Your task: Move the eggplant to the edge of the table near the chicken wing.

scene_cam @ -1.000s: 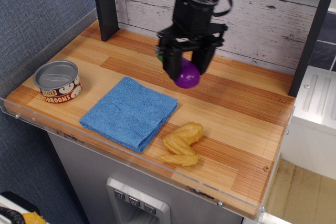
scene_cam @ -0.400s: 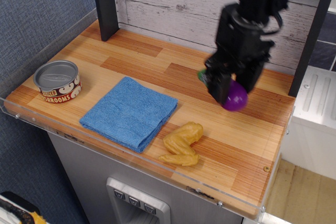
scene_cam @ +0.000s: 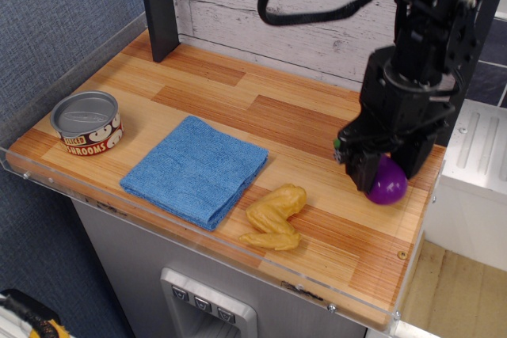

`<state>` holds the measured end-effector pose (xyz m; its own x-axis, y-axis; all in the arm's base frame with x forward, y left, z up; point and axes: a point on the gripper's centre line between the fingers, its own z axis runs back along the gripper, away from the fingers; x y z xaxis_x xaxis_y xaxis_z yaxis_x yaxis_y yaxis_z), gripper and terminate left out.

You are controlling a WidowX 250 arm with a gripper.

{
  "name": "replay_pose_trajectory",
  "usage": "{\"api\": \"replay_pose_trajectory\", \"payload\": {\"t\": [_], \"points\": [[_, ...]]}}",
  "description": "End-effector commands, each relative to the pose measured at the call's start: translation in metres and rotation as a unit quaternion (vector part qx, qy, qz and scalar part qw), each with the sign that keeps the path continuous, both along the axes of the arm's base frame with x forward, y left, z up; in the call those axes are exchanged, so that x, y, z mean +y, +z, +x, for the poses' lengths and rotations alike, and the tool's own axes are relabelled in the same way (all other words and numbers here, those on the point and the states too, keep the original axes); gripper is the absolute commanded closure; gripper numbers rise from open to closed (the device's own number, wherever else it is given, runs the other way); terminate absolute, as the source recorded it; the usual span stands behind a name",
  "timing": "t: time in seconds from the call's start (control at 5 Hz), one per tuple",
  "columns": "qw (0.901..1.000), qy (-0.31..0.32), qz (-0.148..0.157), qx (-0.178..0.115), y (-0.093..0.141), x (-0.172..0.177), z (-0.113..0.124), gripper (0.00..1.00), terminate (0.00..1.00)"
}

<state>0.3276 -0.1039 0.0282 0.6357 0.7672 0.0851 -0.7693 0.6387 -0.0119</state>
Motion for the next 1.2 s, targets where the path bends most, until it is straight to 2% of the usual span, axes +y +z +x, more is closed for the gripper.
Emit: {"api": "replay_pose_trajectory", "payload": {"t": [0.0,0.4,0.6,0.8,1.0], "points": [[0.9994,-0.024,-0.023,-0.008,-0.002,-0.008,0.005,1.00,0.00],[0.9986,-0.045,-0.029,0.005,-0.008,-0.006,0.007,1.00,0.00],[0.9975,-0.063,-0.033,0.005,-0.003,-0.006,0.007,0.00,0.00],[0.9935,-0.100,-0.055,0.001,0.005,-0.008,0.006,0.00,0.00],[0.9915,-0.118,-0.054,-0.015,0.018,-0.012,0.002,0.00,0.00]]}}
